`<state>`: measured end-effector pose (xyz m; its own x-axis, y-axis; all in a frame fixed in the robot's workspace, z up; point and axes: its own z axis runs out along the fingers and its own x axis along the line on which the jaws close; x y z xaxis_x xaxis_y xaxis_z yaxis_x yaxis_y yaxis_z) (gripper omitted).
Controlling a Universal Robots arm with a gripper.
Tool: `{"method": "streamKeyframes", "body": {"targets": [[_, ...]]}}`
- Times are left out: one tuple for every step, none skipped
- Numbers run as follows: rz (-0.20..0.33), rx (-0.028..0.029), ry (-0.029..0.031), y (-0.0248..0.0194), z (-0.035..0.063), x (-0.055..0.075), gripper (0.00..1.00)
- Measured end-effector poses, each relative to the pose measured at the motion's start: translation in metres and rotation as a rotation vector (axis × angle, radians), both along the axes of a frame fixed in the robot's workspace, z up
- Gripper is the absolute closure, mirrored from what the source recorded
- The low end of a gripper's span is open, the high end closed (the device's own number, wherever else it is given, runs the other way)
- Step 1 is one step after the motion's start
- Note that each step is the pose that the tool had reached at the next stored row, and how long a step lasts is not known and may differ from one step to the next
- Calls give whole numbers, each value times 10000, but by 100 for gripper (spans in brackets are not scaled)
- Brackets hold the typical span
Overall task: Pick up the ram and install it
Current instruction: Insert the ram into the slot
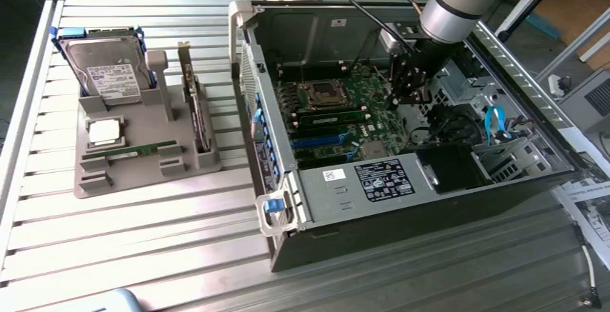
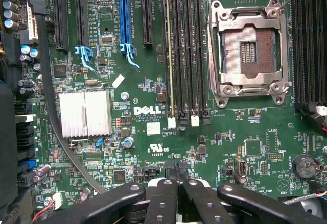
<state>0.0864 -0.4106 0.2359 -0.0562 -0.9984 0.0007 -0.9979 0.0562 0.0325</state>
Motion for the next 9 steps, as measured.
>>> {"method": "streamKeyframes", "body": {"targets": [[1, 0, 0, 0, 0, -3, 89], [1, 1, 0, -1, 0, -7, 89], [0, 1, 0, 0, 0, -14, 89], [1, 0, 0, 0, 0, -19, 89], [0, -1, 0, 0, 2, -22, 89], [1, -2, 0, 0, 8, -22, 89], [2, 0, -1, 0, 19, -22, 89], [1, 0, -1, 0, 32, -22, 89], [0, 0, -1, 0, 44, -22, 89]]}}
